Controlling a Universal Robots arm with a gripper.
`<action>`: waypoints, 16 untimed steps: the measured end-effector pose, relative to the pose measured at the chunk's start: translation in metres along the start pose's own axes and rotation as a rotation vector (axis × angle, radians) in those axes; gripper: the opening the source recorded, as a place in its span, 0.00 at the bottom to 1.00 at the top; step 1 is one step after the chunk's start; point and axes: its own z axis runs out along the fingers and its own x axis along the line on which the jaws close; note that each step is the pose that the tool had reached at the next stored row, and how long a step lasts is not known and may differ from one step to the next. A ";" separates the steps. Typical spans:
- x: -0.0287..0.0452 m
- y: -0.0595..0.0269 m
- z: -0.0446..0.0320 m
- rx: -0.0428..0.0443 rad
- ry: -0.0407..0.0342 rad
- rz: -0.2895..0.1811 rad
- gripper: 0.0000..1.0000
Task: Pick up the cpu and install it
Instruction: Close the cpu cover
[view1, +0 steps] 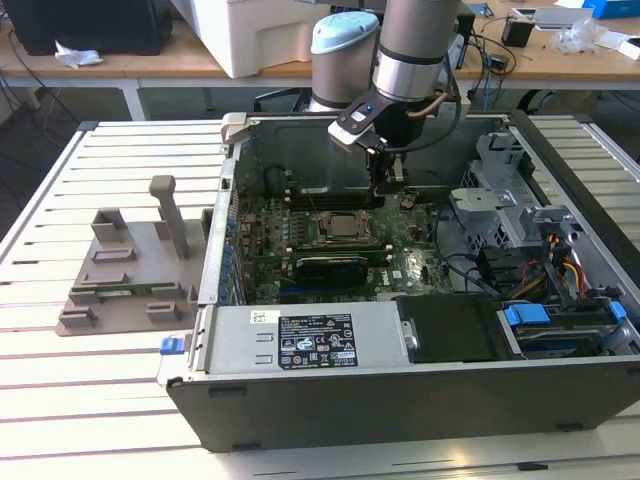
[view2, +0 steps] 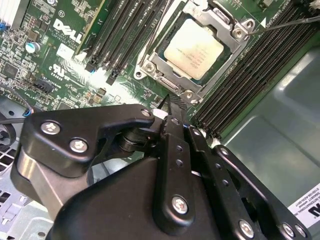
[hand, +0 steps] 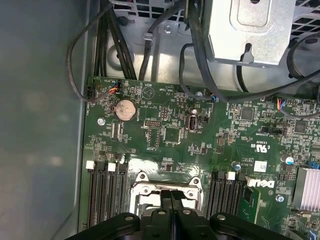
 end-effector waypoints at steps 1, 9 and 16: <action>0.0001 -0.0006 0.0000 0.0001 0.0000 0.000 0.11; 0.0003 -0.0033 0.0003 0.0000 0.0000 0.000 0.11; 0.0005 -0.0050 0.0004 0.0000 0.0000 0.000 0.11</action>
